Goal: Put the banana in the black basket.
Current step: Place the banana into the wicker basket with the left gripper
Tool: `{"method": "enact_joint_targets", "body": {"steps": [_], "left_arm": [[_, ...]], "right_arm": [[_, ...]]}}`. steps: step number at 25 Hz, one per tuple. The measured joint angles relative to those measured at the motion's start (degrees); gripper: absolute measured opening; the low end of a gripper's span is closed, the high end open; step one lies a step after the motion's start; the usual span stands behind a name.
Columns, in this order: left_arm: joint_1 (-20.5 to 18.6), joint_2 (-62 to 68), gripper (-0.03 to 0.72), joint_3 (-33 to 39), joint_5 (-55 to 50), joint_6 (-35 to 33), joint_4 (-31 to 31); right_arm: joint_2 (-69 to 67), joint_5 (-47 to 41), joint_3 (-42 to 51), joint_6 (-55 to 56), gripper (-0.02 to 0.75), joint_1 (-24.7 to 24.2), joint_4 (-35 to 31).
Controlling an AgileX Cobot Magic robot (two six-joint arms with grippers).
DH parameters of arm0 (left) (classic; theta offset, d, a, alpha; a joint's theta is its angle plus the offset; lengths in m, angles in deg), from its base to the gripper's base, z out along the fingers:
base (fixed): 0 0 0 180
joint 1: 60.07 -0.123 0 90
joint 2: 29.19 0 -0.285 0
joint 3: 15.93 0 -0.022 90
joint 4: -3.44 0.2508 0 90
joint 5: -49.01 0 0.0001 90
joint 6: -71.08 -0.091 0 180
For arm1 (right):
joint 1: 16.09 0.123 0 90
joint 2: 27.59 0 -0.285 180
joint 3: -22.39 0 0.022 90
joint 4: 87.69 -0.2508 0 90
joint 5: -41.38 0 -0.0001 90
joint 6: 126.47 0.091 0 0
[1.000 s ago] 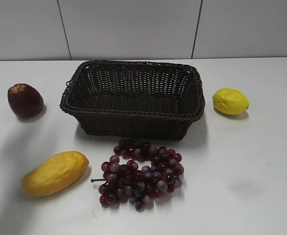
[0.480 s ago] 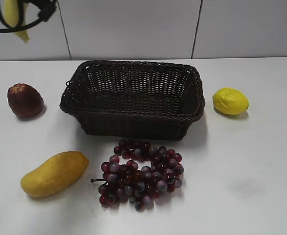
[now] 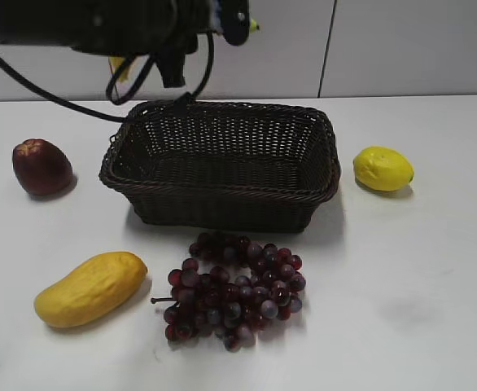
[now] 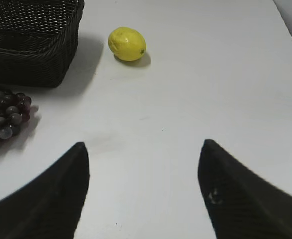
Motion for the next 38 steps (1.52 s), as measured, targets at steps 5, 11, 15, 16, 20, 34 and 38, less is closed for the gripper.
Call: {"method": "enact_joint_targets", "body": {"steps": [5, 11, 15, 16, 20, 34, 38], "left_arm": [[2.5, 3.6, 0.400, 0.0, 0.0, 0.0, 1.2], [3.4, 5.4, 0.400, 0.0, 0.0, 0.0, 0.4], [3.6, 5.4, 0.400, 0.0, -0.1, 0.0, -2.1], [3.6, 5.4, 0.400, 0.0, -0.1, 0.0, -2.7], [3.6, 5.4, 0.400, 0.0, -0.2, 0.0, -4.6], [3.6, 2.8, 0.641, 0.0, -2.2, 0.0, -6.9], [3.6, 0.8, 0.651, 0.0, -2.7, 0.0, -9.4]], "right_arm": [[0.0, 0.0, 0.0, 0.0, 0.519, 0.0, 0.0], [0.0, 0.0, 0.0, 0.0, 0.519, 0.0, 0.0], [0.0, 0.0, 0.0, 0.0, 0.519, 0.0, 0.0], [0.0, 0.0, 0.0, 0.0, 0.519, 0.0, 0.0], [0.0, 0.0, 0.0, 0.0, 0.519, 0.0, 0.0], [0.0, 0.0, 0.0, 0.0, 0.519, 0.0, 0.0], [0.0, 0.0, 0.0, 0.0, 0.519, 0.0, 0.0]]}}
